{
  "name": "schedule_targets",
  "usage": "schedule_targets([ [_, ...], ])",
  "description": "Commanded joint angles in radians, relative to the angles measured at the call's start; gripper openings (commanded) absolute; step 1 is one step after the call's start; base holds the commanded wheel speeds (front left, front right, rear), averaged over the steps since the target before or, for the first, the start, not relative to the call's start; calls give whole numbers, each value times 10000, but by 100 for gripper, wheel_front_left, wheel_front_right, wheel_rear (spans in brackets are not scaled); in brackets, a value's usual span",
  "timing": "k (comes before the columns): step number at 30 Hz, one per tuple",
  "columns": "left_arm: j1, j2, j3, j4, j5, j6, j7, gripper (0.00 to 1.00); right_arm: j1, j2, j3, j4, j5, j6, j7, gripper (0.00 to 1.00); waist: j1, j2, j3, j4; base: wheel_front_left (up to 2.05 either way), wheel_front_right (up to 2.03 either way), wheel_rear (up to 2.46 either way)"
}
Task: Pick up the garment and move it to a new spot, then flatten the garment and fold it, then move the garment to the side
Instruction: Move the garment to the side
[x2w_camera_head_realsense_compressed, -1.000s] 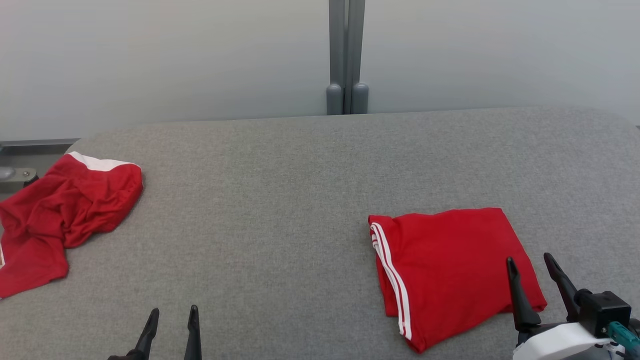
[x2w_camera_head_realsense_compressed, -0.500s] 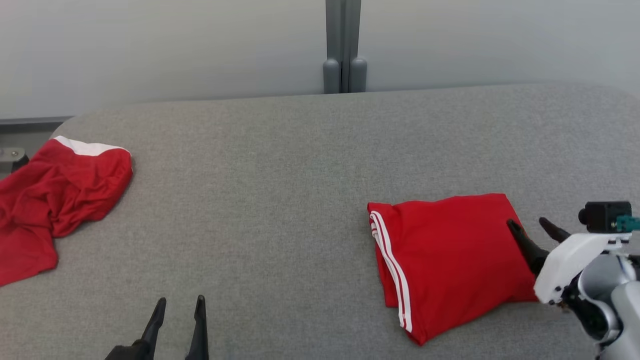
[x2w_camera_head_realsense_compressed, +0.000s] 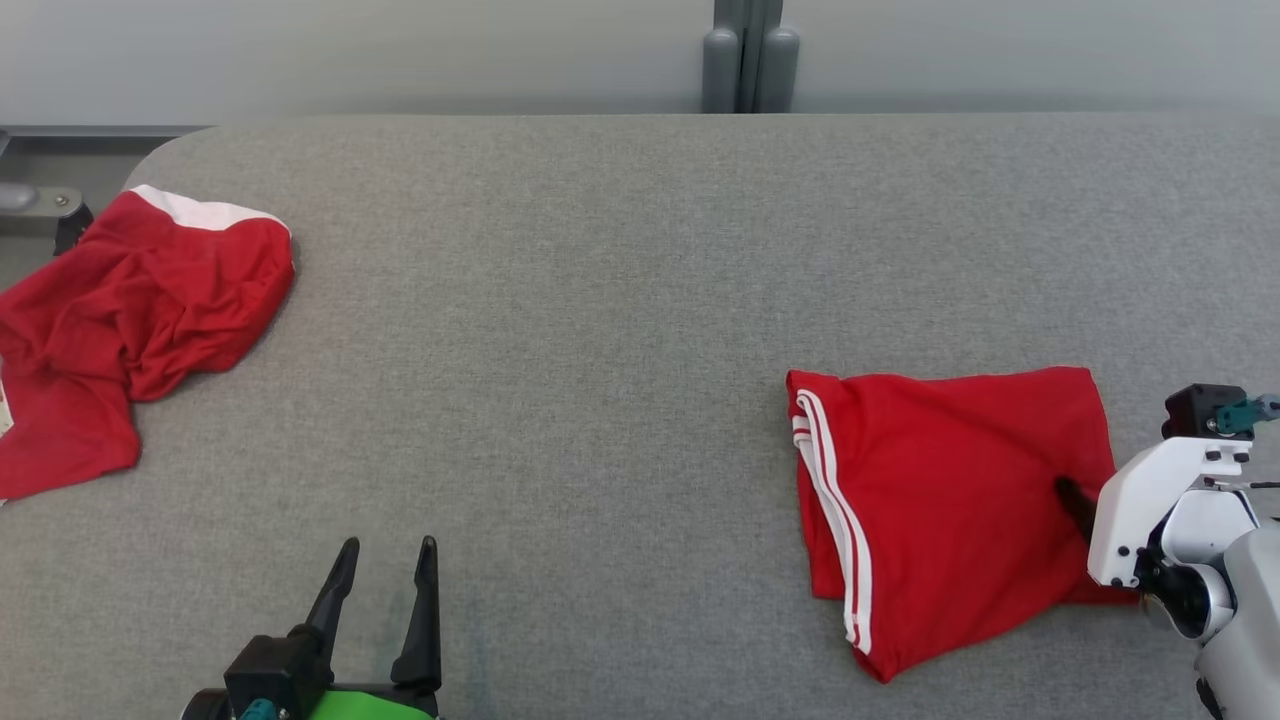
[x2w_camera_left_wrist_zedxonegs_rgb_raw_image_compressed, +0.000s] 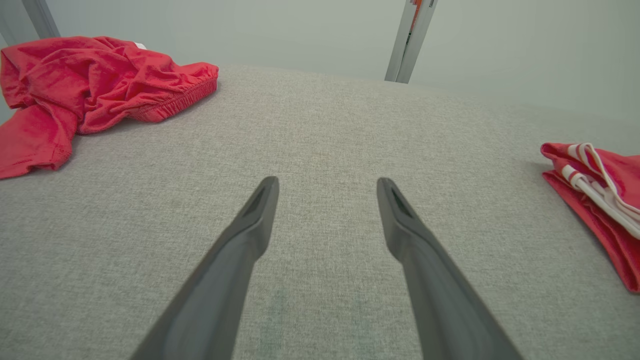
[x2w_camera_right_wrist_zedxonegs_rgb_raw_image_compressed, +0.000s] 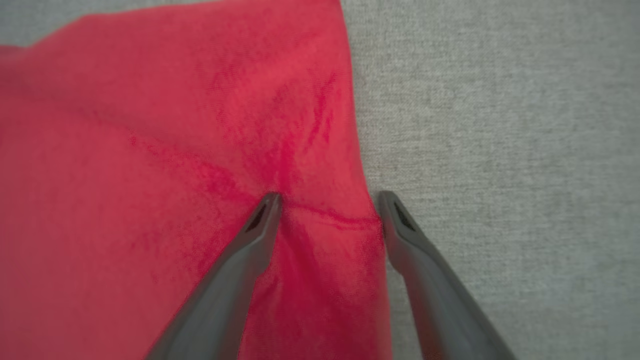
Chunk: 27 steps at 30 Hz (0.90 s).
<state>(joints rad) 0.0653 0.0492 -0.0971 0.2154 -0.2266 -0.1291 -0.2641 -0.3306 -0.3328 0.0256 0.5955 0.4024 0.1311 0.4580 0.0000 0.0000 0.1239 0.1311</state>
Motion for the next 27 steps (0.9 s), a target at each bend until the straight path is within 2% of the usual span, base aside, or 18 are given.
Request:
schedule_targets([
  [1, -148, 26, 20, -16, 6, -25, -2, 100, -74, 116, 2, 215, -49, -6, 112, 100, 0, 0, 119, 146, 0, 0, 0],
  [2, -134, 26, 28, -27, 10, -25, -2, 100, -94, 193, 15, 301, 1, -6, 128, 22, 0, 0, 116, 147, 0, 0, 0],
  [3, -107, 25, 47, -33, 21, -26, -2, 100, -112, 252, -22, 350, 76, -4, 82, 0, 0, 0, 108, 135, 0, 0, 0],
  [8, -43, 25, 150, -111, 46, -27, -2, 100, -417, 129, -62, 191, 239, -14, -283, 0, 0, 0, 203, -265, 0, 0, 0],
  [13, -452, 156, 121, -395, 60, -27, -2, 100, -1486, -114, -591, -28, -473, -14, -1139, 0, 0, 0, 975, -1076, 0, 0, 0],
  [20, -1766, 948, -435, -745, -194, -26, -2, 100, -3609, -383, -3168, 42, -2238, -12, -2061, 0, 0, 0, 2970, -1291, 0, 0, 0],
  [27, -2065, 1360, -445, -899, -375, -16, -2, 100, -4850, -708, -5459, -98, -4103, -11, -1895, 0, 0, 0, 4006, -885, 0, 0, 0],
])
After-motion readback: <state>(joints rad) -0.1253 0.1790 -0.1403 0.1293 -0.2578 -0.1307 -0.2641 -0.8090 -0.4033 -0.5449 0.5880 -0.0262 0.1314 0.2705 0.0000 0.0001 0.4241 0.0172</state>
